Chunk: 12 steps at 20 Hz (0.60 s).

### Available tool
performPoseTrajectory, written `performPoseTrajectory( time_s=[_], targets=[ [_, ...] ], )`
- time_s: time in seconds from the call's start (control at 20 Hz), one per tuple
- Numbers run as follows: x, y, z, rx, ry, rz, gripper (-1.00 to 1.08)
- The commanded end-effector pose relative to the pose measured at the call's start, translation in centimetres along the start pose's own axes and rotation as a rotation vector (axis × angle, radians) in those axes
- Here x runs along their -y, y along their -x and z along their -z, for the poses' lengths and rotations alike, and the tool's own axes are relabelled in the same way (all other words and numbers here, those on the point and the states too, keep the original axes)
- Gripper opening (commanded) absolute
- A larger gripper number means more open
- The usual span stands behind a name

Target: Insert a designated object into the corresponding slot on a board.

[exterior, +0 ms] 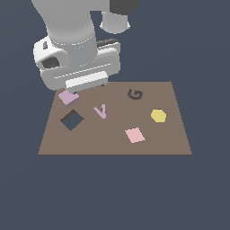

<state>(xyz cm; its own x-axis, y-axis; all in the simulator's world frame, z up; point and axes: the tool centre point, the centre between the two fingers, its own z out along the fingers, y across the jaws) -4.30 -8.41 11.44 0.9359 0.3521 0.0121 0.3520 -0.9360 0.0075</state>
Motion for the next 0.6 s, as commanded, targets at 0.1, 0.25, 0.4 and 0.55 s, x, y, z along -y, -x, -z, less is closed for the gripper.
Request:
performPoseTrajectory(
  time_s=[0.1, 0.25, 0.4, 0.55],
  targets=[
    [-2.1, 1.9, -1.9, 0.003, -0.003, 0.104, 1.00],
    [-3.3, 2.9, -3.0, 0.004, -0.005, 0.163, 1.00],
    [-4.5, 3.7, -3.9, 0.006, -0.006, 0.214, 1.00],
    [-5.5, 4.3, -4.7, 0.007, -0.008, 0.258, 1.00]
  ],
)
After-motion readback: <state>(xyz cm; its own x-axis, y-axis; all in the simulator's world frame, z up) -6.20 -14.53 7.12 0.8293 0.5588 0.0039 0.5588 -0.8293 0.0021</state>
